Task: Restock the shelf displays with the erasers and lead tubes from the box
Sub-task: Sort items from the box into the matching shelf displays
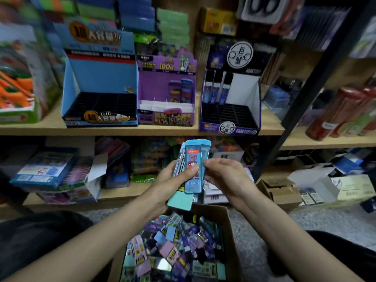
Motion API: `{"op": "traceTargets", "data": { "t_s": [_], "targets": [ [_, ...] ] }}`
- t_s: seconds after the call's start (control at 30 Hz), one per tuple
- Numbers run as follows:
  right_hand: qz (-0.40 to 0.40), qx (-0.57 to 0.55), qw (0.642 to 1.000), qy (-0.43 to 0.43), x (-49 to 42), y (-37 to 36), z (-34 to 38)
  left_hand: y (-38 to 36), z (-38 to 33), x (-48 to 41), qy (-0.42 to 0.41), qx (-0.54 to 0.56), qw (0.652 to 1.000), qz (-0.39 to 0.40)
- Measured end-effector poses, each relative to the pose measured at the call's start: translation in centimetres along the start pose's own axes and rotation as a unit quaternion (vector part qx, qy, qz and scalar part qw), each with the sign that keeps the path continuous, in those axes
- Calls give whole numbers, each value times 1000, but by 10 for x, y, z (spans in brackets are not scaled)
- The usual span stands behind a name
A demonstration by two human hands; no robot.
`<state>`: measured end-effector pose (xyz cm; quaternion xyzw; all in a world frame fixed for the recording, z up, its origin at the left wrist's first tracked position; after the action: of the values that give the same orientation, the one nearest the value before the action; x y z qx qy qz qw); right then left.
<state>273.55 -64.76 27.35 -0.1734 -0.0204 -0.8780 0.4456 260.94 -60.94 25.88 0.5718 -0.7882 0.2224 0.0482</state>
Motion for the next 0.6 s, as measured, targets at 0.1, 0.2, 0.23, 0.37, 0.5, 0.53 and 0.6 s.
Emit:
{"op": "traceTargets", "data": {
  "t_s": [0.1,0.2,0.23,0.37,0.5,0.53,0.6],
  "targets": [
    [-3,4,1000,15,-2,-8,17,3,-13,-6,-3,4,1000,-3],
    [-65,5,996,66,-10,-1,36,9,-18,-14,-4,8,1000,-23],
    [-86,-6,993,83,-11,4,42,10,-18,-16,-3,13,1000,-28],
    [-60,-129,988,67,-10,7,40,8,-22,-20,-19,28,999,-35],
    [-19,-78,995,56,-4,-5,22,3,-28,-20,-43,25,998,-34],
    [-18,-67,996,55,-3,-8,17,3,-29,-20,-50,22,998,-35],
    [-11,-60,997,52,-1,-15,12,2,-30,-20,-61,17,997,-39]
  ]
}}
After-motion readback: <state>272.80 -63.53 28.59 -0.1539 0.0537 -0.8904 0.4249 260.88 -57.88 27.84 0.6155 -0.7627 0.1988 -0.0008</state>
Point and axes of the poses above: each hand's wrist, its own x-axis away from the middle knuckle, its own y-axis out of the back of the hand, z = x × y, the point moved 7 cm from there along -x, towards the middle knuckle, and after that the axes turned 15 degrees about -z, right-handed, at the moved point
